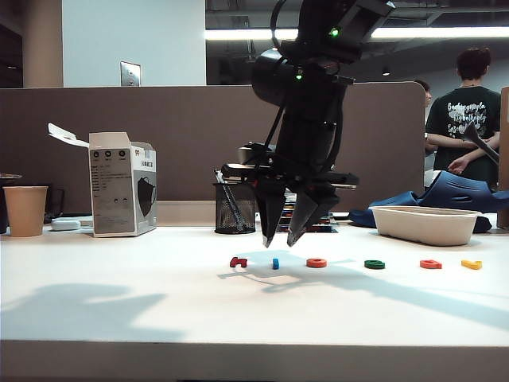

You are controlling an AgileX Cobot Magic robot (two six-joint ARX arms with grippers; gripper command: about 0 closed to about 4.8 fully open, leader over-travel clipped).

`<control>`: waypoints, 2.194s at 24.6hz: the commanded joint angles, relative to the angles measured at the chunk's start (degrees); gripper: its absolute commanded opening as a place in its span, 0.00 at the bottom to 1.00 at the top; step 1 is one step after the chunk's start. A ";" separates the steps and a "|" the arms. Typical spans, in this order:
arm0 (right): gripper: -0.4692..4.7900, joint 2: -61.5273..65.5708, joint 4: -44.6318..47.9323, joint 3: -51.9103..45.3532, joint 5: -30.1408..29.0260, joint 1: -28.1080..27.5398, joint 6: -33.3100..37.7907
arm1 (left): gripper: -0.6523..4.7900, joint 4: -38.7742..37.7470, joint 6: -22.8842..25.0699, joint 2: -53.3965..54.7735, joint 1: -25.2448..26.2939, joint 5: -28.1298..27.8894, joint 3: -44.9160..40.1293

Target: Select the appropriate letters from the row of letter magnets placed on the table to arrange into the word "love".

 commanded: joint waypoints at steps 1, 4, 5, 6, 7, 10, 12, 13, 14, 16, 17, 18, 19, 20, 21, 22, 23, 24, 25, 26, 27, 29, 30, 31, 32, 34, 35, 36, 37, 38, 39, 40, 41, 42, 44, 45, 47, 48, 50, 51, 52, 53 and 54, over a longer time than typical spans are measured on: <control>0.40 0.57 1.55 0.42 0.59 0.20 0.07 | 0.11 0.44 0.09 -0.13 -0.13 -0.24 0.13; 0.40 1.33 1.62 0.42 0.57 0.20 0.07 | 0.11 0.44 0.09 -0.13 -0.13 -0.22 0.13; 0.40 1.64 1.55 0.42 0.48 0.20 0.09 | 0.11 0.44 0.09 -0.13 -0.13 -0.22 0.13; 0.40 1.92 1.46 0.42 0.48 0.20 0.13 | 0.11 0.44 0.09 -0.13 -0.13 -0.22 0.13; 0.40 2.23 1.38 0.42 0.48 0.20 0.13 | 0.11 0.44 0.09 -0.13 -0.13 -0.22 0.13; 0.39 2.40 1.70 0.42 0.48 0.20 0.28 | 0.11 0.42 0.09 -0.13 -0.13 -0.22 0.13; 0.39 2.43 1.86 0.42 0.48 0.20 0.31 | 0.11 0.39 0.09 -0.13 -0.13 -0.22 0.13; 0.39 2.60 1.86 0.42 0.46 0.20 0.31 | 0.11 0.39 0.09 -0.13 -0.13 -0.22 0.13; 0.39 2.67 1.66 0.42 0.46 0.20 0.42 | 0.11 0.39 0.09 -0.13 -0.13 -0.22 0.13; 0.39 3.15 1.57 0.39 0.26 0.20 1.38 | 0.11 0.37 0.09 -0.13 -0.13 -0.22 0.13; 0.39 3.65 1.60 0.39 0.09 0.20 1.60 | 0.11 0.37 0.09 -0.13 -0.13 -0.22 0.13; 0.39 3.83 1.51 0.35 -0.63 0.20 1.62 | 0.11 0.35 0.09 -0.13 -0.13 -0.22 0.13; 0.39 4.35 1.64 0.35 -1.05 0.22 1.64 | 0.11 0.35 0.09 -0.13 -0.13 -0.22 0.13; 0.39 4.74 1.40 0.28 -1.46 0.24 1.81 | 0.11 0.35 0.09 -0.13 -0.13 -0.24 0.13; 0.38 4.92 1.29 0.28 -1.46 0.33 1.81 | 0.11 0.37 0.09 -0.13 -0.13 -0.24 0.15; 0.34 5.03 0.87 0.31 -1.46 0.33 1.79 | 0.11 0.35 0.09 -0.13 -0.13 -0.20 0.13; 0.29 5.05 0.35 0.28 -1.46 0.33 1.79 | 0.11 0.37 0.09 -0.13 -0.13 -0.24 0.15; 0.26 5.03 -0.02 0.28 -1.20 0.33 1.79 | 0.11 0.37 0.09 -0.13 -0.13 -0.22 0.15; 0.25 5.03 -0.37 0.31 -1.22 0.33 1.79 | 0.11 0.35 0.09 -0.13 -0.13 -0.22 0.15; 0.25 5.01 -1.05 0.31 -1.22 0.33 1.79 | 0.11 0.35 0.09 -0.13 -0.13 -0.22 0.15; 0.25 5.01 -1.55 0.31 -1.22 0.33 1.79 | 0.11 0.35 0.09 -0.13 -0.13 -0.22 0.15; 0.19 5.03 -2.89 0.28 -0.76 0.33 1.79 | 0.11 0.35 0.09 -0.13 -0.13 -0.22 0.15; 0.13 5.07 -3.30 0.28 -0.79 0.33 1.77 | 0.11 0.35 0.09 -0.13 -0.13 -0.22 0.15; 0.07 5.09 -3.72 0.28 -0.81 0.37 1.77 | 0.11 0.35 0.09 -0.13 -0.13 -0.22 0.15; 0.07 5.09 -3.96 0.28 -0.79 0.44 1.77 | 0.11 0.35 0.09 -0.13 -0.13 -0.24 0.15; 0.07 5.05 -5.27 0.28 -0.83 0.59 1.81 | 0.11 0.37 0.09 -0.13 -0.13 -0.26 0.15; 0.07 5.01 -6.38 0.28 -0.85 0.63 2.03 | 0.11 0.37 0.09 -0.13 -0.13 -0.26 0.13; 0.07 5.01 -8.92 0.28 -0.98 0.72 3.56 | 0.11 0.37 0.09 -0.13 -0.13 -0.26 0.13; 0.07 5.01 -10.14 0.28 -1.11 0.81 4.07 | 0.11 0.37 0.09 -0.13 -0.13 -0.24 0.13; 0.07 4.96 -11.34 0.28 -1.11 0.87 4.61 | 0.11 0.37 0.09 -0.13 -0.13 -0.24 0.15; 0.07 4.81 -12.74 0.28 -1.51 0.94 4.63 | 0.11 0.37 0.09 -0.13 -0.13 -0.24 0.15; 0.07 4.76 -13.68 0.28 -2.12 1.01 4.81 | 0.11 0.37 0.09 -0.13 -0.13 -0.24 0.15; 0.07 4.66 -14.60 0.26 -2.89 1.07 5.07 | 0.11 0.37 0.11 -0.13 -0.13 -0.24 0.15; 0.07 4.66 -15.58 0.24 -3.76 1.29 6.03 | 0.11 0.37 0.11 -0.13 -0.13 -0.24 0.15; 0.07 4.52 -16.79 0.20 -4.37 1.57 7.34 | 0.11 0.37 0.09 -0.13 -0.13 -0.24 0.15; 0.07 4.44 -17.46 0.20 -4.74 1.75 8.26 | 0.11 0.37 0.09 -0.13 -0.13 -0.24 0.15; 0.07 3.89 -18.14 0.07 -4.50 3.10 11.32 | 0.11 0.35 0.09 -0.13 -0.13 -0.22 0.15; 0.07 3.43 -18.08 -0.15 -3.67 4.09 13.27 | 0.11 0.35 0.09 -0.13 -0.13 -0.20 0.15; 0.07 2.80 -18.08 -0.68 -2.29 5.14 15.37 | 0.11 0.11 0.09 -0.13 -0.13 -0.20 0.15; 0.07 2.34 -17.84 -1.57 -2.21 5.99 17.79 | 0.11 -0.11 0.11 -0.13 -0.13 -0.22 0.15; 0.07 1.97 -17.53 -2.21 -2.19 6.08 18.91 | 0.11 -0.28 0.09 -0.13 -0.13 -0.20 0.15; 0.07 1.79 -17.27 -2.73 -2.34 6.27 19.71 | 0.11 -0.44 0.09 -0.13 -0.13 -0.20 0.15; 0.07 1.70 -17.05 -3.43 -2.25 6.73 21.05 | 0.11 -0.66 0.09 -0.13 -0.13 -0.20 0.15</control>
